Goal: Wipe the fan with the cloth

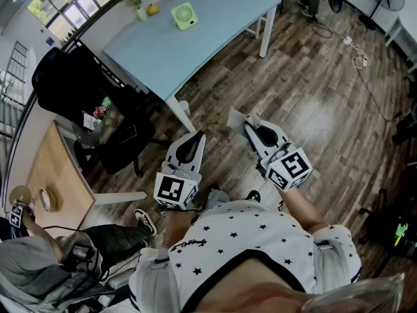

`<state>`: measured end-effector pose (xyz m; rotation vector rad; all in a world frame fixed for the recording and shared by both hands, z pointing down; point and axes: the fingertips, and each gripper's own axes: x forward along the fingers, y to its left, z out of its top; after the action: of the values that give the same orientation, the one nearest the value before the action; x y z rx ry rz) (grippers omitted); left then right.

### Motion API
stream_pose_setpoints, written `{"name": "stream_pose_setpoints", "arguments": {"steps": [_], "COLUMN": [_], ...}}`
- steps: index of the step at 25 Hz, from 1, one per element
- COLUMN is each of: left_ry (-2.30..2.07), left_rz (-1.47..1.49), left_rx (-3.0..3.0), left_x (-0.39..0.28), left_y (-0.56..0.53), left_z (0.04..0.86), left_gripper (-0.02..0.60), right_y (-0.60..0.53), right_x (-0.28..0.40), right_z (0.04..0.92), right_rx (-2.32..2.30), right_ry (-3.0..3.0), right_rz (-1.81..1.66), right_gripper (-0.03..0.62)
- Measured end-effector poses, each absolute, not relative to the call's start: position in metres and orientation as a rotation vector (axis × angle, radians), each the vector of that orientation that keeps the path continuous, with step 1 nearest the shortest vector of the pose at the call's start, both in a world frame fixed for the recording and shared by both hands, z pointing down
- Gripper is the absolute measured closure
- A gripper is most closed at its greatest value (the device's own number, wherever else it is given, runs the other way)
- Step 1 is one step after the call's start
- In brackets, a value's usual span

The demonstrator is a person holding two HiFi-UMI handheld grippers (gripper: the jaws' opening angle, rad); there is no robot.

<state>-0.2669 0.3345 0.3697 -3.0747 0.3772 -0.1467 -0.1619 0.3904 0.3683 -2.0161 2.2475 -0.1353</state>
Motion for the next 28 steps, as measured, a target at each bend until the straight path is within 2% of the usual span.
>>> {"name": "stream_pose_setpoints", "arguments": {"steps": [17, 28], "left_ry": [0.403, 0.373], "left_rz": [-0.121, -0.092], "left_rx": [-3.071, -3.082], "left_x": [-0.242, -0.195], "left_y": [0.361, 0.404], "left_z": [0.363, 0.36], "left_gripper": [0.546, 0.546], "right_y": [0.414, 0.46], "right_x": [-0.14, -0.099], "right_z": [0.366, 0.357], "right_rx": [-1.947, -1.931], "right_ry": [2.25, 2.217], "right_rz": [-0.138, -0.096], "right_gripper": [0.579, 0.579]}}
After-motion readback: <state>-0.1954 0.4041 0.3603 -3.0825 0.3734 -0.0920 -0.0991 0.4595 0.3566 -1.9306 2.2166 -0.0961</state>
